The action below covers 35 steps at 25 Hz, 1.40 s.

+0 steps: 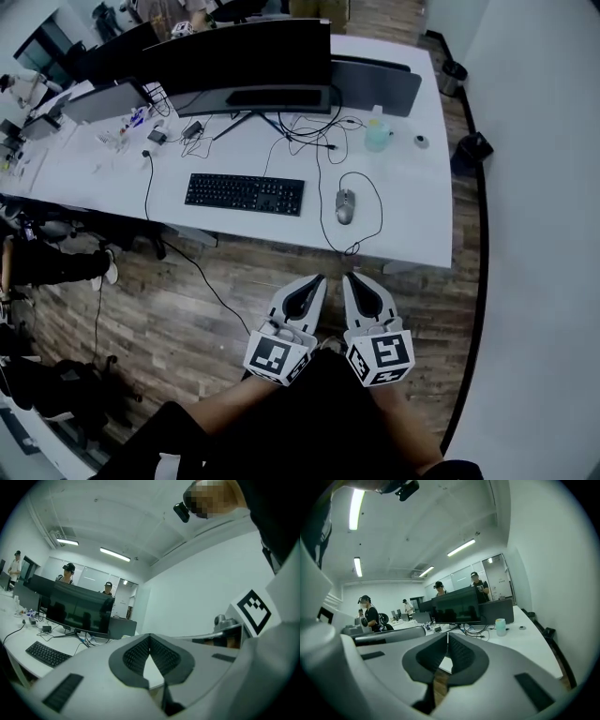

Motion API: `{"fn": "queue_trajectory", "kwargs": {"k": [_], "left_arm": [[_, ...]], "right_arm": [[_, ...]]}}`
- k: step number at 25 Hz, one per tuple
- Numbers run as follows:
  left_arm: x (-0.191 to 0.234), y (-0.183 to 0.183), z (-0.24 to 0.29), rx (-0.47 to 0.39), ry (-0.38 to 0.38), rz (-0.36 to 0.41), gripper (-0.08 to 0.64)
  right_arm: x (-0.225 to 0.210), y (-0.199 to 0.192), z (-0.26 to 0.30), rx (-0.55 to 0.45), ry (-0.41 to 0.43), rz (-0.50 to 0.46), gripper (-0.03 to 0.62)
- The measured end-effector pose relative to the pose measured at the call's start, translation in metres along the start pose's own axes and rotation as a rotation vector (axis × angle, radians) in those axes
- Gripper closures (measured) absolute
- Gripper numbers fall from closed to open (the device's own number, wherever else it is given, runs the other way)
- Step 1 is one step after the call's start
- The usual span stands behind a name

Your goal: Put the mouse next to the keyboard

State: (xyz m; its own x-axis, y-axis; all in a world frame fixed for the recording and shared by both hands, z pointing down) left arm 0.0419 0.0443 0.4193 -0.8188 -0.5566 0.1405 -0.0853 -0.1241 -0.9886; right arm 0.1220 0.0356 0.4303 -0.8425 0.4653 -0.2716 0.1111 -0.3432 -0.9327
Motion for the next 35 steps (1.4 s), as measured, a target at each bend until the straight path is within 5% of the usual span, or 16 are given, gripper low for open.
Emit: {"fn": "queue_trajectory", "kwargs": {"k": [6, 13, 35], "left_arm": [[-0.028, 0.015, -0.026, -0.067, 0.061, -0.023, 0.557], [-0.05, 0.027, -0.032, -0.115, 0.03, -0.004, 0.557], [-0.061, 0.026, -0.063, -0.155, -0.003, 0.029, 0.557]], "right_arm": [[0.018, 0.014, -0.044, -0.093, 0.002, -0.099, 0.569], [0.023, 0.036, -0.074, -0.184, -0.067, -0.138, 0.569], [0.048, 0.012, -0.093, -0.137, -0.153, -0.191, 0.575]]}}
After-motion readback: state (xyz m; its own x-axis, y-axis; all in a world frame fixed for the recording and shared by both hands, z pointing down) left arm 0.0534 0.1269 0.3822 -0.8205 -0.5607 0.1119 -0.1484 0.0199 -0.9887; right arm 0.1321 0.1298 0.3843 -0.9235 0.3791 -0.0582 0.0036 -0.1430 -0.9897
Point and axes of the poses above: the fingertips, and each gripper's own axes: z forward along the fingers, x to its left, y out of its top, the point moved 3 cm from there along -z, backward along the fingers, and after that the axes turned 3 degrees about z, right-handed, at the moved point
